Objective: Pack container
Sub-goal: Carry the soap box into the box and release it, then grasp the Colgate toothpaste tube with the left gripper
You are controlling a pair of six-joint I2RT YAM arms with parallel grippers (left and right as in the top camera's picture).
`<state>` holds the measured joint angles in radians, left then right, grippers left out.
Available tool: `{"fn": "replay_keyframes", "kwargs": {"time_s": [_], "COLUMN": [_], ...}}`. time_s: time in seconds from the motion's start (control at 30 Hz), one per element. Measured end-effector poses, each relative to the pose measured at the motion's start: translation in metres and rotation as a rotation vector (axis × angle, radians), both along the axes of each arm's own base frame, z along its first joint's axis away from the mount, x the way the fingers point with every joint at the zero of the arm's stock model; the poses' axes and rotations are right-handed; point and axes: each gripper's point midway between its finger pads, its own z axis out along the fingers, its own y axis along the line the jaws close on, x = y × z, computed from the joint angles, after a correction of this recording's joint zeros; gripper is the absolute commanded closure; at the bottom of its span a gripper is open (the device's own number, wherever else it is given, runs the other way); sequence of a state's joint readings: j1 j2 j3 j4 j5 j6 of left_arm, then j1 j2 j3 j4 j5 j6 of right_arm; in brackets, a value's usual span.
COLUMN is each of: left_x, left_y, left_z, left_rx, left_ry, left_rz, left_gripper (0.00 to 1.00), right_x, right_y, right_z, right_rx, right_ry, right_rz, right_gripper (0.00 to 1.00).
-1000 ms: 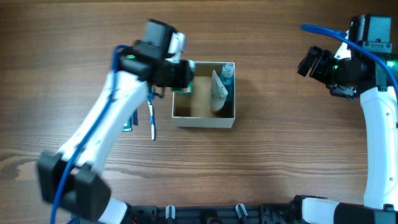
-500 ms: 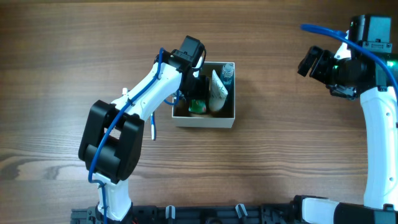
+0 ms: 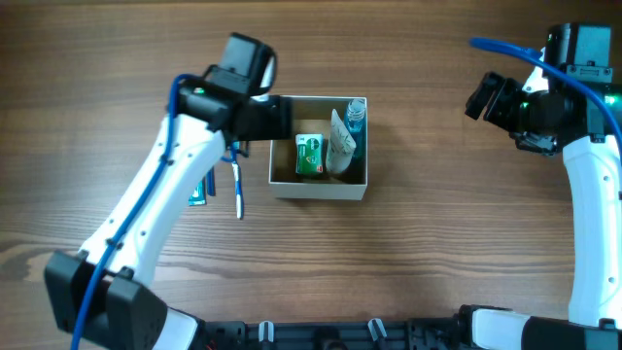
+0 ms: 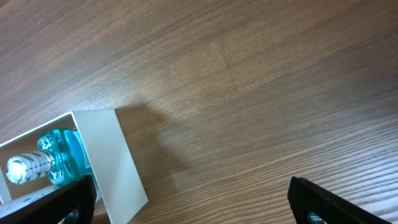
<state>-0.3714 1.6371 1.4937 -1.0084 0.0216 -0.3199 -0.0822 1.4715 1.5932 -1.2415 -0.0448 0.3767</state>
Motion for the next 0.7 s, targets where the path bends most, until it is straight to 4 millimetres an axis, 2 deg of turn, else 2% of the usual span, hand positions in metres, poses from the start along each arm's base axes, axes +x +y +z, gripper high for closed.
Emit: {"fn": "replay_keyframes", "kwargs": {"time_s": [0.1, 0.17, 0.27, 0.33, 0.43, 0.5, 0.7], "left_x": [0.003, 0.004, -0.003, -0.007, -0.014, -0.011, -0.005], "left_y": [0.048, 0.077, 0.117, 0.134, 0.151, 0.158, 0.166], "left_z": [-0.010, -0.024, -0.063, -0.090, -0.122, -0.134, -0.150], "left_rx": [0.090, 0.116, 0.135, 0.129, 0.126, 0.127, 0.125], "left_ry": [0.036, 0.075, 0.173, 0.226, 0.295, 0.310, 0.315], "left_rz": [0.118, 0.190, 0.257, 0.280, 0.302, 0.300, 0.292], "left_gripper": [0.13, 0.13, 0.14, 0.14, 0.21, 0.27, 0.28], "right_x": [0.000, 0.000, 0.000, 0.000, 0.000, 0.000, 0.000], "right_y": [0.000, 0.000, 0.000, 0.000, 0.000, 0.000, 0.000], "right_z": [0.000, 0.000, 0.000, 0.000, 0.000, 0.000, 0.000], "right_rx": [0.000, 0.000, 0.000, 0.000, 0.000, 0.000, 0.000], "right_ry": [0.000, 0.001, 0.000, 0.000, 0.000, 0.000, 0.000], "right_rz": [0.000, 0.000, 0.000, 0.000, 0.000, 0.000, 0.000], "right_gripper": [0.00, 0.00, 0.00, 0.00, 0.00, 0.00, 0.00]}}
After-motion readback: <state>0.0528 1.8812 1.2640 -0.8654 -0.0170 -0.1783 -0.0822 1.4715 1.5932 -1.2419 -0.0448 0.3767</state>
